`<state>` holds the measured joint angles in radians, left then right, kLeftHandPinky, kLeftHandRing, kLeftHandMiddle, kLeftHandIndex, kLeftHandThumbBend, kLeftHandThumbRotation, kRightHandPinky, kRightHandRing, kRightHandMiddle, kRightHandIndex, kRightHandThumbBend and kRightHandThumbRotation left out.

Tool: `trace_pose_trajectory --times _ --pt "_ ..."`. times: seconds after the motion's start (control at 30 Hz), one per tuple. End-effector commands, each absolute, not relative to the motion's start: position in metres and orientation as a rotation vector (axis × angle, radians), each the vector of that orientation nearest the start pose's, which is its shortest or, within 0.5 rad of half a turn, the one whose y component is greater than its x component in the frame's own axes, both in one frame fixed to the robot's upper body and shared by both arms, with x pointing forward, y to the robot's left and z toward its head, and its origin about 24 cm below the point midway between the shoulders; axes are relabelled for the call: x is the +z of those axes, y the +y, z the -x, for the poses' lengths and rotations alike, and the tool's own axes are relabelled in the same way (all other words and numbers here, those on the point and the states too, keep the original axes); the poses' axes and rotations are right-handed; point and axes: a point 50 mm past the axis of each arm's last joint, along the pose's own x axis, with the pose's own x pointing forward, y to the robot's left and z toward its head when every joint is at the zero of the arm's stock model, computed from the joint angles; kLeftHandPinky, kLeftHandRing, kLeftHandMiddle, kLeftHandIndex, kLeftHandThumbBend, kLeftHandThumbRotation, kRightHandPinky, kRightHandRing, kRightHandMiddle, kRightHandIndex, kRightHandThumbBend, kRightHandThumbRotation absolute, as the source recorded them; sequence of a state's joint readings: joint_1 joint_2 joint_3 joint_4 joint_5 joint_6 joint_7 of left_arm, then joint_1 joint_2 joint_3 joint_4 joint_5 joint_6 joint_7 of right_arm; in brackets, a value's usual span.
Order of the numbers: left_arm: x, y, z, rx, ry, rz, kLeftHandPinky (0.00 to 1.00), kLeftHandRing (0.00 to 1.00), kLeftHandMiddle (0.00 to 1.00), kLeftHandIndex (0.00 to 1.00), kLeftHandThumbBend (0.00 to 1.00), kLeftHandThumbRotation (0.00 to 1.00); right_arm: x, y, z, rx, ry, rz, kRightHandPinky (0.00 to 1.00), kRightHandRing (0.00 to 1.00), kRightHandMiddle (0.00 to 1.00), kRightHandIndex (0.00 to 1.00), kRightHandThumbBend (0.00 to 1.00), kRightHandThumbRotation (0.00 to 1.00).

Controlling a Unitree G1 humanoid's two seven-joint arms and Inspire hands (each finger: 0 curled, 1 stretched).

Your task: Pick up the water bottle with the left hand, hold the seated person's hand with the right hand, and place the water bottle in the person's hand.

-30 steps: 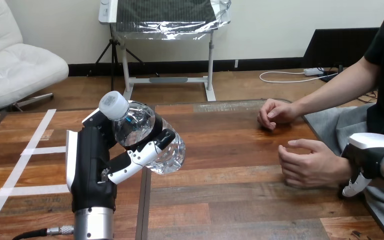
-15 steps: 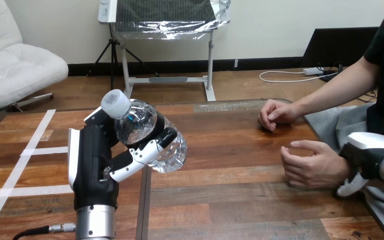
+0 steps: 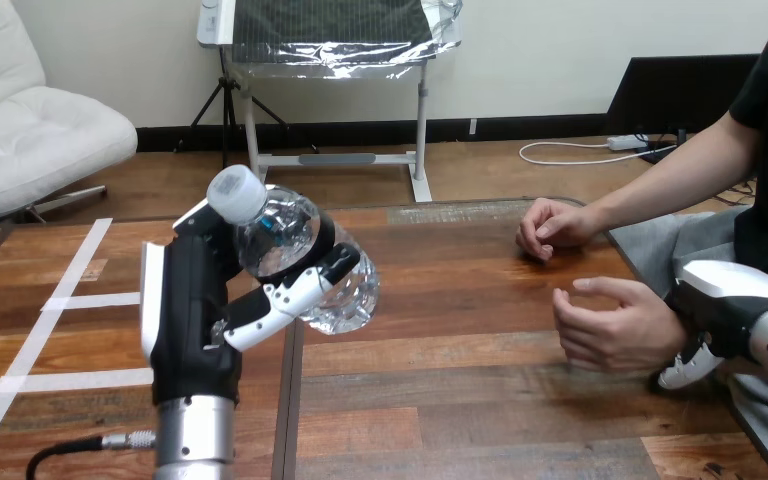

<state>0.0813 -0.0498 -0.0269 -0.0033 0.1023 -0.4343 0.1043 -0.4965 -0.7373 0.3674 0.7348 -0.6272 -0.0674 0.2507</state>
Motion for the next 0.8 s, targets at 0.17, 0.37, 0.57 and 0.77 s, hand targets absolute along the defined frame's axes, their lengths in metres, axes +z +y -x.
trace_pose_trajectory --times 0.17,0.37,0.57,0.77 --pt "0.093 0.123 -0.249 0.03 -0.471 -0.024 0.4 0.4 0.42 0.49 0.63 0.0 0.066 -0.272 -0.326 0.328 0.301 1.408 0.22 0.3 0.41 0.43 0.69 0.0" --pt "0.096 0.117 -0.252 0.014 -0.476 -0.036 0.39 0.4 0.41 0.48 0.63 0.0 0.072 -0.27 -0.327 0.319 0.278 1.401 0.22 0.3 0.41 0.43 0.69 0.0" --pt "0.098 0.112 -0.256 0.0 -0.493 -0.059 0.39 0.4 0.41 0.48 0.63 0.0 0.077 -0.268 -0.327 0.312 0.259 1.395 0.2 0.29 0.39 0.41 0.69 0.0" --pt "0.1 0.106 -0.258 -0.012 -0.49 -0.056 0.38 0.39 0.41 0.48 0.64 0.0 0.082 -0.266 -0.326 0.308 0.228 1.412 0.2 0.28 0.38 0.39 0.71 0.0"
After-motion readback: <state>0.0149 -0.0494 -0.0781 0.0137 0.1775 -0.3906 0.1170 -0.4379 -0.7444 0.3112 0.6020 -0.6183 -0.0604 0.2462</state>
